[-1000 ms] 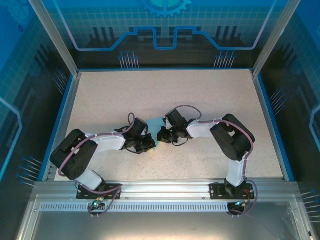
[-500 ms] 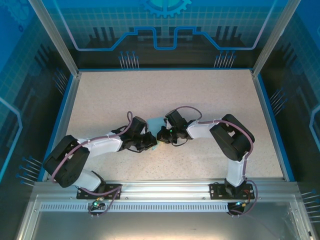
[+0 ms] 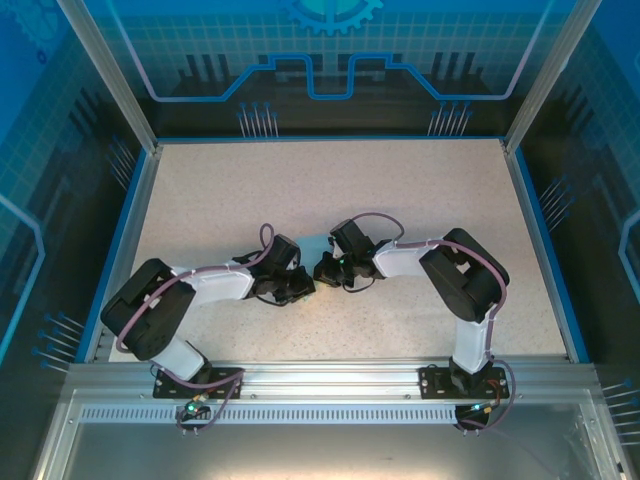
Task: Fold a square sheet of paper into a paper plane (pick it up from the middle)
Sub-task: Third fold the triangle at the center of the table.
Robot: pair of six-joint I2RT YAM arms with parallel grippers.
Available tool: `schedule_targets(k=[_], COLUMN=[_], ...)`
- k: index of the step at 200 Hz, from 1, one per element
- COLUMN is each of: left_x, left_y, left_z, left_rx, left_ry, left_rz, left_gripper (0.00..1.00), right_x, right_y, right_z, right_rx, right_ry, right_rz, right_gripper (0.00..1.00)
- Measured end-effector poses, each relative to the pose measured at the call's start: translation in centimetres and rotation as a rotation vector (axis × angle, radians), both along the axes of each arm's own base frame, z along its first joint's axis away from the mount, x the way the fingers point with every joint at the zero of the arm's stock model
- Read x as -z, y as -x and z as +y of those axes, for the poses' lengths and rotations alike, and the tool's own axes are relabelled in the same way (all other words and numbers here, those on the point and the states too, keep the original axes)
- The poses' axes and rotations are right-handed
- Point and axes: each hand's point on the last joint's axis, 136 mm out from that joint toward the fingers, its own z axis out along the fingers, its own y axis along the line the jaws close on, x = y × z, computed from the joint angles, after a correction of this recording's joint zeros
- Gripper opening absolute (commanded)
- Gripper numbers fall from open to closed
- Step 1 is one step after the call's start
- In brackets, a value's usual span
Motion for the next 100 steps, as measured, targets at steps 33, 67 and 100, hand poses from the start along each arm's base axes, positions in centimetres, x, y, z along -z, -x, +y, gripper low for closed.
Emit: schedule_targets(k=[33, 67, 100], left_x=[0.09, 0.26, 0.53], left_y=[-0.05, -0.07, -0.02], left_z=[0.17, 0.42, 0.51], left_rx=[-0.005, -0.008, -0.008], left_ry=[-0.014, -0.032, -0.04], left_rz=[0.004, 0.004, 0.01], left_gripper=[0.12, 0.11, 0.11], right_x=[0.0, 0.01, 0.02], right_y=[0.0, 0.0, 0.0], right_z=[0.0, -0.01, -0.02], right_rx=[0.0, 0.0, 0.001], right_ry=[0.0, 0.001, 0.001], right_rz=[0.0, 0.0, 0.0], right_gripper=[0.06, 0.06, 0.06])
